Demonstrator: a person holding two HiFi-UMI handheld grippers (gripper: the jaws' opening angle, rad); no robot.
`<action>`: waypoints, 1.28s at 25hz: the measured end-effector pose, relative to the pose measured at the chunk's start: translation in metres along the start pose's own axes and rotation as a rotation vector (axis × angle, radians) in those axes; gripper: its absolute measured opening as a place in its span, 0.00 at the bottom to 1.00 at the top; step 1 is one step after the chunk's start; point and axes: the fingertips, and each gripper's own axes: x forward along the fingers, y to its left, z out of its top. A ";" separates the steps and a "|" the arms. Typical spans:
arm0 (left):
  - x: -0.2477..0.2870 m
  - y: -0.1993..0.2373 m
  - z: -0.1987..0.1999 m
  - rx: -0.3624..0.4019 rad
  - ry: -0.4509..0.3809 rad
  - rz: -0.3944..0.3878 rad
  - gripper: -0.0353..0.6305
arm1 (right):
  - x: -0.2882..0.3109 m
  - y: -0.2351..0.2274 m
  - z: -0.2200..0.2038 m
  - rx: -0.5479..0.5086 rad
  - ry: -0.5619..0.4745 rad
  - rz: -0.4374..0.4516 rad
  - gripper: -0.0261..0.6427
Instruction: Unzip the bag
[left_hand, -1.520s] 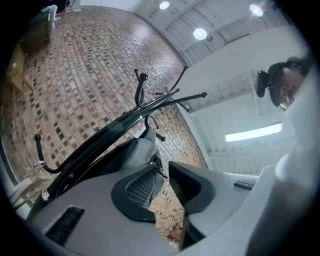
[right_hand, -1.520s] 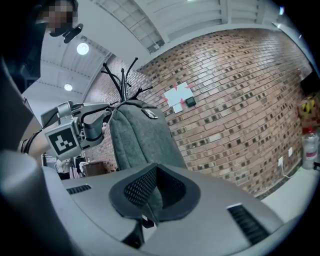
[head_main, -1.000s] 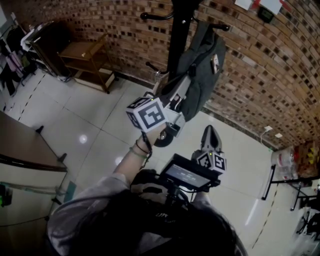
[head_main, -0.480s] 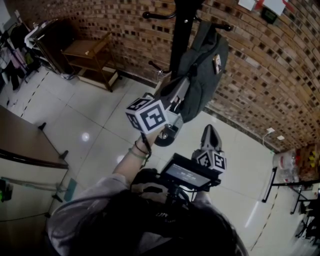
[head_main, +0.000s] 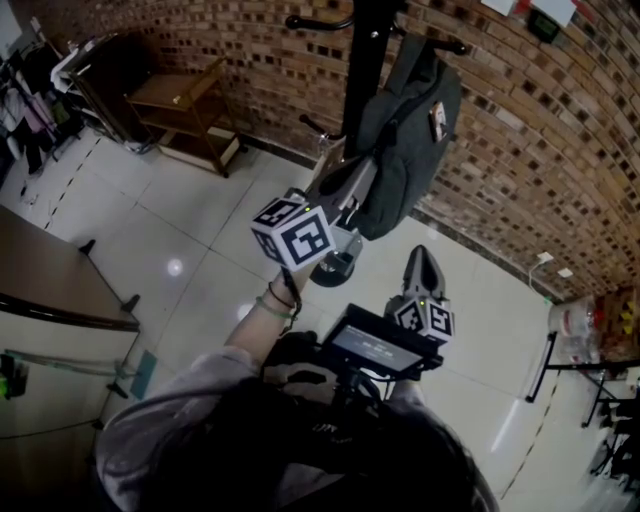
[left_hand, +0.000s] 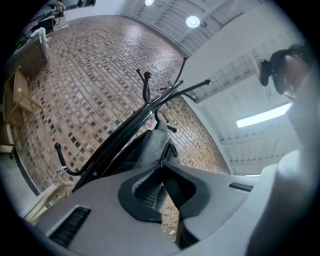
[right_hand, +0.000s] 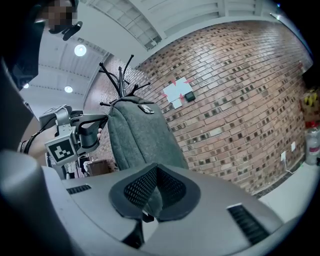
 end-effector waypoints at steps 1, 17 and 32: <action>-0.001 0.001 -0.002 0.007 0.003 0.001 0.07 | 0.000 0.000 0.000 -0.002 0.002 -0.001 0.04; -0.021 0.016 -0.029 0.044 0.065 0.022 0.07 | 0.006 0.008 -0.007 -0.011 0.028 -0.001 0.04; -0.038 0.031 -0.064 0.148 0.106 0.052 0.07 | 0.009 0.012 -0.009 -0.014 0.030 -0.002 0.04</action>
